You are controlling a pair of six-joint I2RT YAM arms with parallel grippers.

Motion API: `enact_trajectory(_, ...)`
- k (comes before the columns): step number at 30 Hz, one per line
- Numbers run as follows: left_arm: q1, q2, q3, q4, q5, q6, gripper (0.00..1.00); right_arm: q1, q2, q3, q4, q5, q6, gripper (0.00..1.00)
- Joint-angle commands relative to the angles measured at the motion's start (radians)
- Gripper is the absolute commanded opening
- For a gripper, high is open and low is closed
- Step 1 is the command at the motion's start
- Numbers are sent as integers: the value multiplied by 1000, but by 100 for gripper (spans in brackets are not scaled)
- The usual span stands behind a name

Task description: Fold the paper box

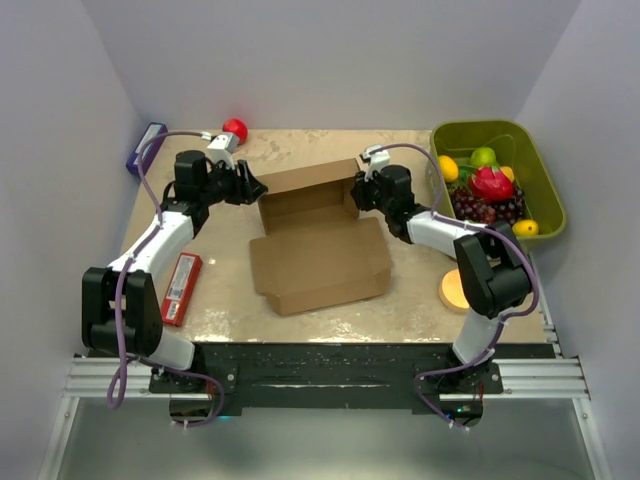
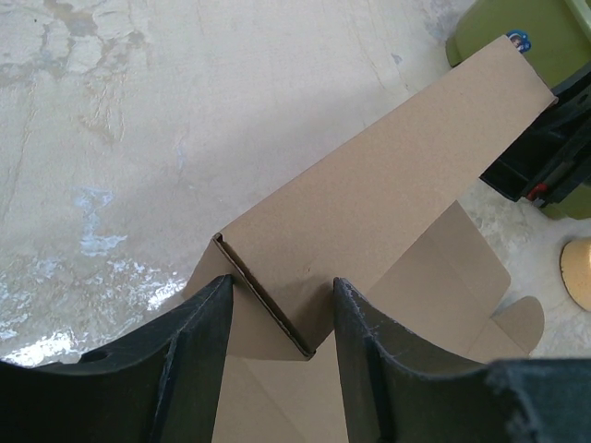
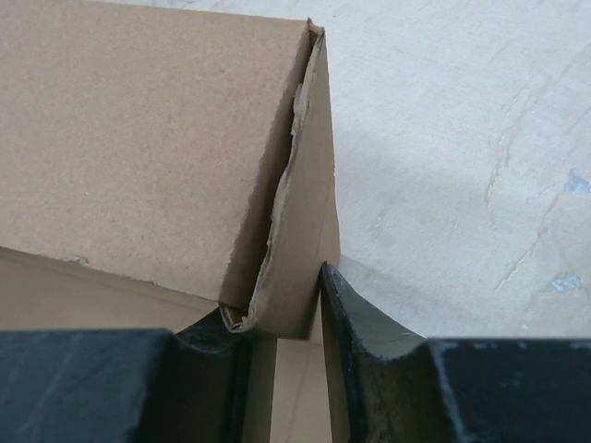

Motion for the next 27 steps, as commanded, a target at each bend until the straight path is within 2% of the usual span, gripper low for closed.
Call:
enact_trajectory(1,3,20,-5,-38,29,-6,51,19,6,17,94,116,31,23)
enact_trajectory(3,3,16,-14,-38,22,-11,51,24,4,18,86,143,37,22)
enact_trajectory(10,3,20,-24,3,2,-16,50,32,1,15,52,183,72,8)
enact_trajectory(19,3,34,-39,21,6,-26,49,35,-6,5,42,260,112,1)
enact_trajectory(27,1,22,-42,31,17,-37,49,56,7,21,13,421,108,0)
